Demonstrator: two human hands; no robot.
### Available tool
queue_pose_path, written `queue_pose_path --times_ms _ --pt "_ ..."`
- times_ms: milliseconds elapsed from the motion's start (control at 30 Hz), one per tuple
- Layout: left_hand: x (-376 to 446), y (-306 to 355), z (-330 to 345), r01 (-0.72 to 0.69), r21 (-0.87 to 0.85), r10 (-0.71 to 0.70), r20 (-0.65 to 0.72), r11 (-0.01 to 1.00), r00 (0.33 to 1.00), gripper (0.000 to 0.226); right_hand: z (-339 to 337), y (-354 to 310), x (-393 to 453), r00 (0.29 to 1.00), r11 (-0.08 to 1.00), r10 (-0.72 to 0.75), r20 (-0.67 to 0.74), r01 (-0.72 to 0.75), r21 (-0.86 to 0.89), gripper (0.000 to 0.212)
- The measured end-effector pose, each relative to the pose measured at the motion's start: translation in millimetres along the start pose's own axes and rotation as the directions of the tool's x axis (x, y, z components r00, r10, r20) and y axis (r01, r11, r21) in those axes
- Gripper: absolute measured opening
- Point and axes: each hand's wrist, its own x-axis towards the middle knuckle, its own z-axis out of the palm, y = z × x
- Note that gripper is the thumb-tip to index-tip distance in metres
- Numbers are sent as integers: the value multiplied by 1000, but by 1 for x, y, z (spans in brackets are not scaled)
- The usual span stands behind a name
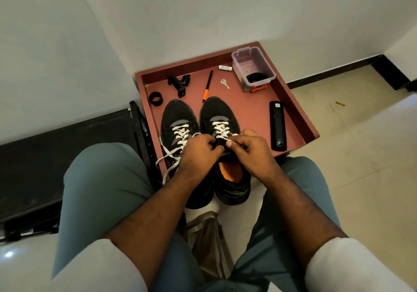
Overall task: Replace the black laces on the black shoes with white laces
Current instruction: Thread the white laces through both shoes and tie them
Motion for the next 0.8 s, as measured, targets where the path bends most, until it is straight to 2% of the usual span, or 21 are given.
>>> queue_pose_path --times_ms 67,233,467,800 --pt "2 1 0 26 -32 -26 9 999 1000 19 1 2 1 999 998 -24 27 26 -53 16" --pt "5 1 -4 190 -208 -173 99 959 980 32 4 4 3 999 978 -35 18 38 -203 16" --pt "11 1 -8 298 -326 -249 184 897 951 25 10 -3 8 995 933 15 97 21 -360 21" --pt "12 1 -11 326 -356 -270 198 876 942 30 16 -4 10 998 951 -30 58 47 -305 20"
